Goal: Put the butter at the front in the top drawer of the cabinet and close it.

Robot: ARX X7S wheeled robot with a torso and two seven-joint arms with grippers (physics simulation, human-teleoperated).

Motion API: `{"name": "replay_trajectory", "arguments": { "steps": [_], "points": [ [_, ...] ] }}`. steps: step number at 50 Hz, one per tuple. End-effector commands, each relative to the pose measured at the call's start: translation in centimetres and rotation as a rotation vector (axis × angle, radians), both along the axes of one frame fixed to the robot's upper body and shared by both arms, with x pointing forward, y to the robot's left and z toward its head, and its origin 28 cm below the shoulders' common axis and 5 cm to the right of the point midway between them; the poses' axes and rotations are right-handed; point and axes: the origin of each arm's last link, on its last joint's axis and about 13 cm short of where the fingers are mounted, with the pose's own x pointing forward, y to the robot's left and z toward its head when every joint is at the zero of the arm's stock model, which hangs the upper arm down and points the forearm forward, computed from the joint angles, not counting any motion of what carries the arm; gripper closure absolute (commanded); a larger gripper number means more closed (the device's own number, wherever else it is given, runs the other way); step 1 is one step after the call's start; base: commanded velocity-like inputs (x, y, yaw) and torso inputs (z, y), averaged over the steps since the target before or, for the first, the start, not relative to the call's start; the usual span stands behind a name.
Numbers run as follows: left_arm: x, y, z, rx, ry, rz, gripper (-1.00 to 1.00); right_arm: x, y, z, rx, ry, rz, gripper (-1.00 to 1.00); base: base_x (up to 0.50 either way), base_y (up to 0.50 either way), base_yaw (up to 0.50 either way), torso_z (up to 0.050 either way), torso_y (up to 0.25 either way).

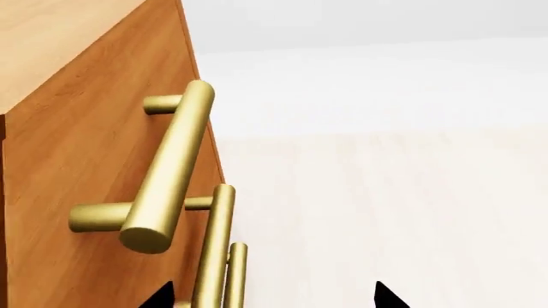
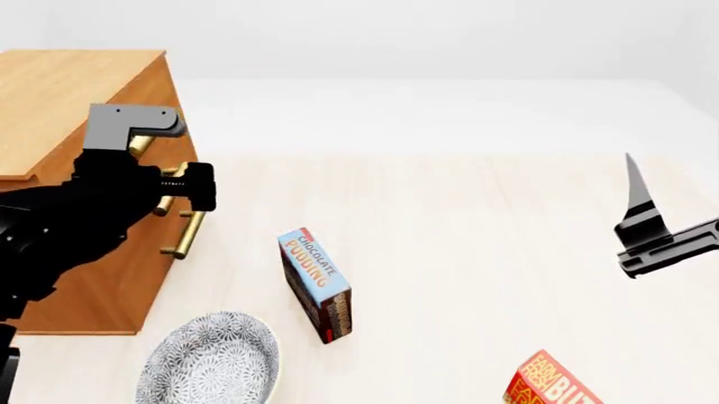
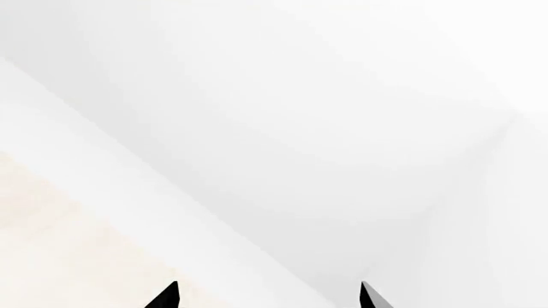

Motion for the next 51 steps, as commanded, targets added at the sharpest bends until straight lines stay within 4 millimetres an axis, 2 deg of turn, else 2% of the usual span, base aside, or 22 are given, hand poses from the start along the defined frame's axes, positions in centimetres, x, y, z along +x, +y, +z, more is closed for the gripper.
{"name": "replay_trajectory", "arguments": {
  "steps": [1,15,31,41,51],
  "points": [
    [-2.0,1.6,-0.4,0.070,-0.001,0.066,-1.00,-0.2,0.2,-0.2,0.009,-0.001,0.006,-1.00,0.00,0.00,0.00,0.000,0.000],
    [-5.7,0.5,-0.6,0.108,-0.060,-0.036,-1.00,-0.3,0.9,-1.5,0.049,0.001,0.035,-1.00,0.00,0.00,0.00,0.000,0.000],
    [-10.3,-3.4,-0.2,0.109,-0.172,-0.263,-1.00,0.3,3.2,-4.0,0.208,0.043,0.104,-1.00,0.00,0.00,0.00,0.000,0.000],
    [-11.9,-5.2,0.1,0.106,-0.223,-0.363,-1.00,0.2,4.4,-5.6,0.309,0.107,0.139,-1.00,0.00,0.00,0.00,0.000,0.000],
    [-13.4,-6.4,0.8,0.073,-0.270,-0.435,-1.00,-1.1,5.0,-6.2,0.352,0.122,0.150,-1.00,0.00,0.00,0.00,0.000,0.000]
  ]
}}
